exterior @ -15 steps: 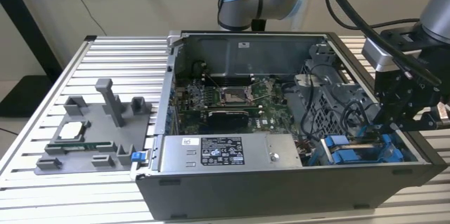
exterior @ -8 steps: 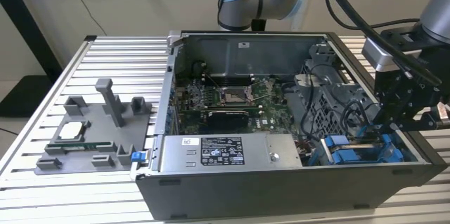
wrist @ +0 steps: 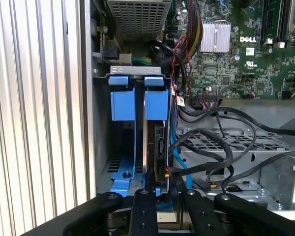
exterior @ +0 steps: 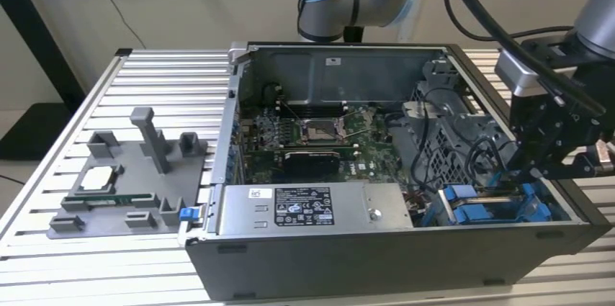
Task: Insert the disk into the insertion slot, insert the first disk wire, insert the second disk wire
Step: 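Insert the second disk wire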
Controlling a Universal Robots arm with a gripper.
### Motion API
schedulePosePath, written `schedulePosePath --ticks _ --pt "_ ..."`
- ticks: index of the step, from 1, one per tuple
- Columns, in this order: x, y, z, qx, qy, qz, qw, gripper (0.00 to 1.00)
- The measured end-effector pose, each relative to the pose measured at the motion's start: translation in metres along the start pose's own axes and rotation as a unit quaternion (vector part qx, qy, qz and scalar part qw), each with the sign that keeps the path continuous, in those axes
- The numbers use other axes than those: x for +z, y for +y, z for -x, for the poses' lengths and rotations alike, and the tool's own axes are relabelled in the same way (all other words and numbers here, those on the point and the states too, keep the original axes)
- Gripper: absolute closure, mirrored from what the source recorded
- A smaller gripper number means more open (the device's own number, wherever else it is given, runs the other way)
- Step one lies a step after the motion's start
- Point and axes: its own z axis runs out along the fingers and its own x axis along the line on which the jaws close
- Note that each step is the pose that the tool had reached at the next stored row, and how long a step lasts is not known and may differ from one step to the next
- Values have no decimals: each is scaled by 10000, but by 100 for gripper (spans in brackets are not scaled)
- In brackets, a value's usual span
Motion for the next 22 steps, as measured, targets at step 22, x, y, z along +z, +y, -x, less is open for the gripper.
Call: schedulePosePath --ticks 22 --pt "-32 -79 2 -2 0 106 9999 0"
